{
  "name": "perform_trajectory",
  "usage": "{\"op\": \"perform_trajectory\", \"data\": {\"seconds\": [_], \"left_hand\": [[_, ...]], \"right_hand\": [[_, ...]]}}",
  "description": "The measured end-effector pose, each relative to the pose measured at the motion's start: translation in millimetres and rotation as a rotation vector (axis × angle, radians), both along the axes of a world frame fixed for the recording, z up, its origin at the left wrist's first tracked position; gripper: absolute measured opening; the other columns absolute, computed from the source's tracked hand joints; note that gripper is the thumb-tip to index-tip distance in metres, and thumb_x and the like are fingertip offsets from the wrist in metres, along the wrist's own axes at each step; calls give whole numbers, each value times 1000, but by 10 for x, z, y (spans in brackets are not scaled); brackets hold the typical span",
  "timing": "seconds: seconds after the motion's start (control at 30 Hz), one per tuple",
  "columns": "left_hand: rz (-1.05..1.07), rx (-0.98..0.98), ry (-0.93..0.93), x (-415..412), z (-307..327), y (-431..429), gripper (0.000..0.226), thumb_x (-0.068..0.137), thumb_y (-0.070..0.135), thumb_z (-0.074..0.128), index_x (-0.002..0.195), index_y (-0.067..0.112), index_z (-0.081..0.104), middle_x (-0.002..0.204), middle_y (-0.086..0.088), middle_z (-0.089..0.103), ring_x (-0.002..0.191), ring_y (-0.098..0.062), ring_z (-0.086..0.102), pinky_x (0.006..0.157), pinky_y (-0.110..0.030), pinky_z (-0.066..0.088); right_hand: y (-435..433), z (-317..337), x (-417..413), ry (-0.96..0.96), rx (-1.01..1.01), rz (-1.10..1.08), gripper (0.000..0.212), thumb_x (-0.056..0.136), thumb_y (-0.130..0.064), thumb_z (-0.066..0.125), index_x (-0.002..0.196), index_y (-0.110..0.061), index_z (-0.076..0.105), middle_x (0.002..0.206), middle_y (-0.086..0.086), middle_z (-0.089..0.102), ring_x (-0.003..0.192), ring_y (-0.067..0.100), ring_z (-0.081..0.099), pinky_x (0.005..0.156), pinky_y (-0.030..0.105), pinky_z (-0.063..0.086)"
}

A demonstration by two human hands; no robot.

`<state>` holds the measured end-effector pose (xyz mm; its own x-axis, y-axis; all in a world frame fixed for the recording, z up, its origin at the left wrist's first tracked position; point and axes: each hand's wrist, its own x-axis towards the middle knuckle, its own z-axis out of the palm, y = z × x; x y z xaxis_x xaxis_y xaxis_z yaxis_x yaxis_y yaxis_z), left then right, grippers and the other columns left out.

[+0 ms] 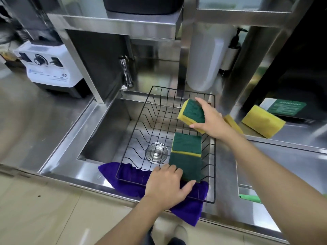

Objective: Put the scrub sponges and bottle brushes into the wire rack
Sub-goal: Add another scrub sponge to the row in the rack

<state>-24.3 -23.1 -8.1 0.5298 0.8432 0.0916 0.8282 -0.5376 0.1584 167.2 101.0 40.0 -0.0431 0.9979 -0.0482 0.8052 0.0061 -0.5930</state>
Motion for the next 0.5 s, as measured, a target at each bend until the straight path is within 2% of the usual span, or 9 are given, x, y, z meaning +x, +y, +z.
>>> {"op": "perform_trajectory", "data": {"seconds": [0.17,0.23,0.37,0.5], "left_hand": [[15,43,-5,6,-60,9,51,82,58,38,61,15,58,59,0,57,59,-22,55,53,-33,44],[11,37,-6,4,-67,18,52,82,58,38,62,15,58,60,-1,57,60,-22,56,54,-33,44],[-5,23,-4,10,-75,34,51,82,57,38,63,15,59,61,-2,58,61,-23,56,55,-33,45],[-14,12,-13,10,-79,36,50,82,56,39,64,14,60,63,-2,59,62,-23,57,55,-34,44]], "right_hand": [[179,-129,-63,-215,-76,84,92,77,-30,72,148,-33,12,148,7,36,134,30,32,109,48,23],[213,-186,-83,-278,-128,135,89,80,-32,68,148,-35,11,152,6,30,138,29,26,111,49,19],[243,-281,-112,-432,-229,246,77,86,-41,59,146,-41,12,152,5,29,137,28,26,111,48,18],[254,-255,-113,-482,-296,339,70,89,-48,50,147,-41,11,157,1,21,143,24,19,113,47,15]]}}
